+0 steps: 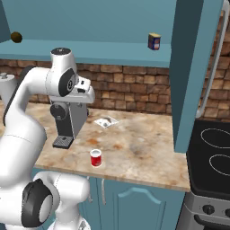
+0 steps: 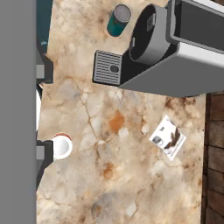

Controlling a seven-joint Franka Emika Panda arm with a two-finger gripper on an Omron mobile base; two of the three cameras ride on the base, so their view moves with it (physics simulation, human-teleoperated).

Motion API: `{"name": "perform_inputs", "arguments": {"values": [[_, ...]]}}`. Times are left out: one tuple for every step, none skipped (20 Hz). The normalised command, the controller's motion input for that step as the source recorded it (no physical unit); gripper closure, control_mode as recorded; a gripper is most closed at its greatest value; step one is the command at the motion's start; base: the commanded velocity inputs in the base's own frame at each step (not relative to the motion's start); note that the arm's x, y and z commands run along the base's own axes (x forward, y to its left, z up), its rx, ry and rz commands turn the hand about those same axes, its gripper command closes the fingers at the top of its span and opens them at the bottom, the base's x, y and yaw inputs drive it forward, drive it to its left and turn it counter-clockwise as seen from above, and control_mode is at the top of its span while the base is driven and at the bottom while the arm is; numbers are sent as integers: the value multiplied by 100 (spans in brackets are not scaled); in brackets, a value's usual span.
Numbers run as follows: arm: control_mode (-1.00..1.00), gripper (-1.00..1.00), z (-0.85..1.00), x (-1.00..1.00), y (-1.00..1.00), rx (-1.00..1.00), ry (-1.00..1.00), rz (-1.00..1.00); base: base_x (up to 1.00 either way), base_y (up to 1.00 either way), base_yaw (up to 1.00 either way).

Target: Pick the cans from the counter and place them in their designated side in the cabinet.

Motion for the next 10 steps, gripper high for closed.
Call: {"name": "perform_inputs", "arguments": {"values": [[-100, -100, 0, 0, 0, 0, -1, 0, 0, 0, 0], [-100, -100, 0, 0, 0, 0, 0, 0, 0, 0, 0], [-100, -100, 0, -11, 0, 0, -3, 0, 0, 0, 0], [-100, -100, -7, -3, 0, 0, -1, 0, 0, 0, 0], [-100, -100, -22, -35, 0, -1, -10, -1, 0, 0, 0], [-100, -100, -35, -13, 0, 0, 0, -2, 0, 0, 0], [-100, -100, -33, -26, -1, 0, -4, -1, 0, 0, 0], [-100, -100, -38, -18, -9, 0, 0, -1, 0, 0, 0], [-100, -100, -42, -22, -6, -1, 0, 0, 0, 0, 0], [-100, -100, -44, -11, -6, -4, 0, 0, 0, 0, 0]]}}
